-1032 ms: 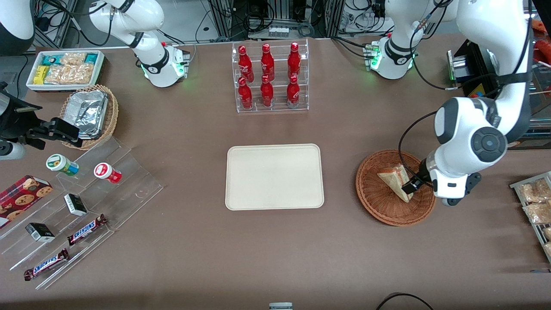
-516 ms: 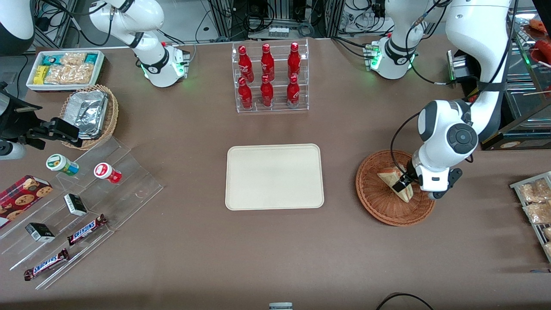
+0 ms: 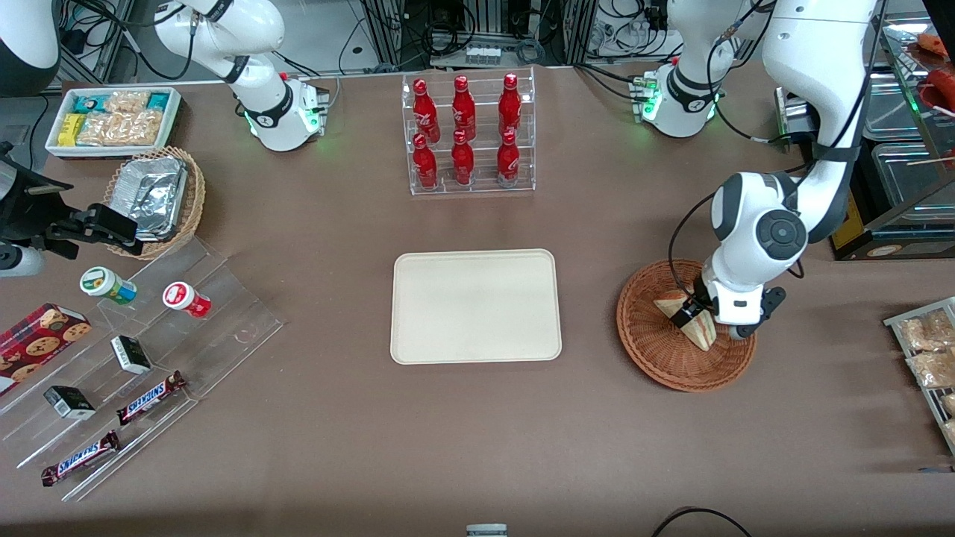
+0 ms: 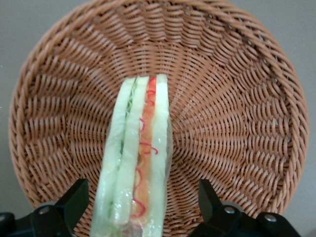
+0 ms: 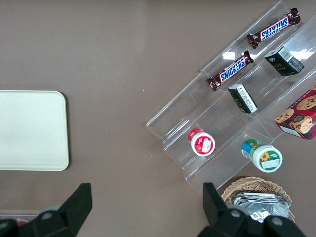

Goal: Place sandwich from basket to tray
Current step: 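Close the left gripper on the sandwich and lift it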

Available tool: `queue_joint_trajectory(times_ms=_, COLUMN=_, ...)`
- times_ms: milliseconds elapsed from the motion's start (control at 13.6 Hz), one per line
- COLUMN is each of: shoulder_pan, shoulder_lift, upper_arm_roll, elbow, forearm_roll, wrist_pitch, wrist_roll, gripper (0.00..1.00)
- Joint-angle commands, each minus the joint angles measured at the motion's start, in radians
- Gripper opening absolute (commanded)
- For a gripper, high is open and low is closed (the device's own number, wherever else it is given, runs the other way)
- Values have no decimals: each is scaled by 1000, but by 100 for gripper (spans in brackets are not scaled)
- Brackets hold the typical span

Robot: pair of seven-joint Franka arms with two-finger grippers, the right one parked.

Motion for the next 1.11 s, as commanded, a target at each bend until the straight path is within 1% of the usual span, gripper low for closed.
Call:
queue_joint_trajectory(times_ms=0, shoulder_pan=-17, shoulder_lift=5, upper_arm_roll=5, elbow=-15, forearm_roll=2, wrist_pitch=27, wrist_roll=-30, gripper=33)
queue_joint_trajectory(times_ms=74, shoulder_pan=-18, shoulder_lift=5, upper_arm_roll=5, elbow=-14, forearm_roll=5, wrist_pitch=23, wrist_roll=-27, gripper=1)
queue_joint_trajectory(times_ms=221, shoulder_pan=-19, shoulder_lift=-4, upper_arm_roll=7, elbow=-8, forearm_roll=11, wrist_pitch=12, wrist_roll=-13, gripper=0)
queue_joint_trajectory(times_ms=368, shoulder_pan=-19, shoulder_lift=-27, upper_arm_roll=9, elbow=12, forearm_roll=15, wrist_pitch=-51, wrist_roll=-7, gripper=0)
queue_joint_trajectory(times_ms=442, shoulder_pan=-19, shoulder_lift=-51, upper_arm_roll=9, elbow=27, forearm_roll=38, wrist_pitch=-112, wrist_roll=-5, gripper=0)
queue_joint_trajectory(times_ms=516, shoulder_pan=-19, shoulder_lift=-87, upper_arm_roll=7, elbow=49, forearm_roll=76, wrist_pitch=-205, wrist_roll=-2, gripper=0)
queue_joint_trajectory(times_ms=589, shoulder_pan=-20, shoulder_lift=-114, upper_arm_roll=4, elbow=78, forearm_roll=97, wrist_pitch=-299, wrist_roll=1, gripper=0)
queue_joint_trajectory(times_ms=663, shoulder_pan=-25, shoulder_lift=-140, upper_arm_roll=-1, elbow=121, forearm_roll=100, wrist_pitch=-388, wrist_roll=22, gripper=0)
queue_joint_trajectory(times_ms=811, shoulder_pan=-57, shoulder_lift=-155, upper_arm_roll=-42, elbow=234, forearm_roll=97, wrist_pitch=-524, wrist_roll=29, gripper=0)
queue_joint_trajectory(times_ms=958, shoulder_pan=-116, shoulder_lift=-126, upper_arm_roll=-73, elbow=323, forearm_roll=88, wrist_pitch=-571, wrist_roll=13, gripper=0)
queue_joint_trajectory(times_ms=1032, shoulder_pan=-165, shoulder_lift=-106, upper_arm_roll=-74, elbow=354, forearm_roll=85, wrist_pitch=-569, wrist_roll=9, gripper=0)
